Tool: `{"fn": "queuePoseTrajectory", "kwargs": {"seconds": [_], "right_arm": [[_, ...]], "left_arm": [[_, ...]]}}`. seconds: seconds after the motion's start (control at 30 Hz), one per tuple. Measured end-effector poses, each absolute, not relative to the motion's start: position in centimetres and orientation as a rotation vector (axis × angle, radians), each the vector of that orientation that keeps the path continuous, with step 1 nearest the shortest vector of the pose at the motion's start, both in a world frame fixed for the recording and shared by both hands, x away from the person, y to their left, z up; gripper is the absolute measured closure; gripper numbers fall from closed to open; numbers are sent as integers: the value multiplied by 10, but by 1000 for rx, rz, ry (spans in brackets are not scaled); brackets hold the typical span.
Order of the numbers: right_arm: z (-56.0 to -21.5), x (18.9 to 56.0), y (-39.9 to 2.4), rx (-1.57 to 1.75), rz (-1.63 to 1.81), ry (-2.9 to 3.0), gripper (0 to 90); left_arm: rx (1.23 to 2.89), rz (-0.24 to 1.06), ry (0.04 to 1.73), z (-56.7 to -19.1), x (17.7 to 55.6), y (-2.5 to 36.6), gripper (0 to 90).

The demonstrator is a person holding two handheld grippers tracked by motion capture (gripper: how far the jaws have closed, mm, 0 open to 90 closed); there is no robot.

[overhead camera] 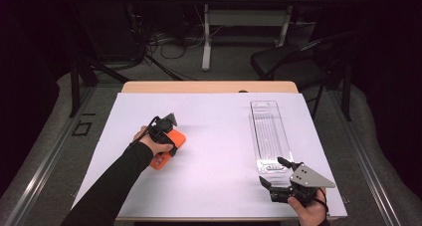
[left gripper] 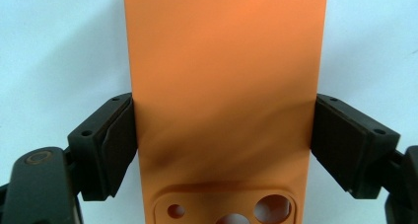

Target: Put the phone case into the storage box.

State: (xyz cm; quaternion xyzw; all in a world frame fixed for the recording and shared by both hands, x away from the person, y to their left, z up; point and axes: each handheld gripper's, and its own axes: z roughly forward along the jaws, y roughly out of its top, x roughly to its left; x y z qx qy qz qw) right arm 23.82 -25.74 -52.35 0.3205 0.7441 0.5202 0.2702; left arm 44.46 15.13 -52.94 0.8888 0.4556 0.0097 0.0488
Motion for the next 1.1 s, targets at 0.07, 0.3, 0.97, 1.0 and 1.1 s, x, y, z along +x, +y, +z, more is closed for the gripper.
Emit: {"fn": "queuePoseTrajectory", "kwargs": {"seconds": [0.07, 0.3, 0.97, 1.0, 1.1], "right_arm": [[-524, 238, -257, 865, 1402, 2004, 142], [-524, 238, -257, 868, 1402, 2004, 142], [-523, 238, -257, 863, 1398, 2005, 143], [-523, 238, -257, 860, 1397, 2006, 142], [-524, 238, -256, 861, 1398, 2003, 142]], "left_arm": [[2702, 29, 1379, -527, 444, 152, 162], [2671, 13, 1350, -519, 442, 155, 162], [2712, 35, 1094, -488, 423, 135, 163], [2721, 40, 1077, -487, 421, 132, 162], [2732, 46, 1026, -482, 416, 123, 163]]}}
